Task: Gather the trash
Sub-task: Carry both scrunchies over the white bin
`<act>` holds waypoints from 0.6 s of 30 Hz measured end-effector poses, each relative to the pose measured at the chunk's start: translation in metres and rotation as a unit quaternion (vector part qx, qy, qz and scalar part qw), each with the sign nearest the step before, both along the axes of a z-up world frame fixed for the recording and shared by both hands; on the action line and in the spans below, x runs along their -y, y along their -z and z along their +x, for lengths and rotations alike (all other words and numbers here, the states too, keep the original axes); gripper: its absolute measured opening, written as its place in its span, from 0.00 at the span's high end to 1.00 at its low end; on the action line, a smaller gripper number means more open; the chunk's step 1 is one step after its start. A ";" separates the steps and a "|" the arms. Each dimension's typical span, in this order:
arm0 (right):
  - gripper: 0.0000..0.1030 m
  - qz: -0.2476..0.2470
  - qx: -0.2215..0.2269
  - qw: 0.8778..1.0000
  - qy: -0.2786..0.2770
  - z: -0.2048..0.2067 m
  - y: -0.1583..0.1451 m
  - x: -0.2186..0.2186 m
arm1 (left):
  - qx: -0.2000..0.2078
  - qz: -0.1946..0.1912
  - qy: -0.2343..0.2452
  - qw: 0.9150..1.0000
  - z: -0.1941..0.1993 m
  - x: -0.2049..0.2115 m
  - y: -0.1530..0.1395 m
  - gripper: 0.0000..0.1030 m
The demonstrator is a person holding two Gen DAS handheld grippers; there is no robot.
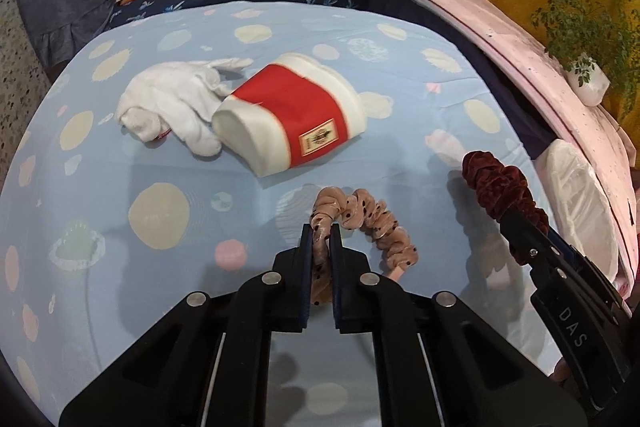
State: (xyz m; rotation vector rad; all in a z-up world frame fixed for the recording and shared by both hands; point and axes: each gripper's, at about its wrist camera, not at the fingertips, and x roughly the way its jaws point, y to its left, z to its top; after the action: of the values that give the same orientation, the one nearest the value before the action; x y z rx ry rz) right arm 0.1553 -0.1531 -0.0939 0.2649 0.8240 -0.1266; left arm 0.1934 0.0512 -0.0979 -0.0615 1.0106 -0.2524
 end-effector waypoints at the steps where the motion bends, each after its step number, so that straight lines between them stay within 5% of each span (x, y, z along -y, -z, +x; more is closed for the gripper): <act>1: 0.69 0.000 0.003 1.000 0.002 -0.003 -0.003 0.003 | 0.003 -0.001 0.004 1.000 -0.002 0.003 -0.004 0.93; 18: 0.70 0.010 0.053 0.996 0.066 -0.050 -0.037 0.072 | 0.058 -0.003 0.085 0.995 -0.030 0.091 -0.059 0.94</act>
State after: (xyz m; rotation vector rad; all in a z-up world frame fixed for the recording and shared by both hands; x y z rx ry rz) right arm 0.1058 -0.2254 -0.0566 0.3426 0.7033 -0.2259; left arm 0.1639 -0.0394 -0.0391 0.0333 0.8994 -0.4106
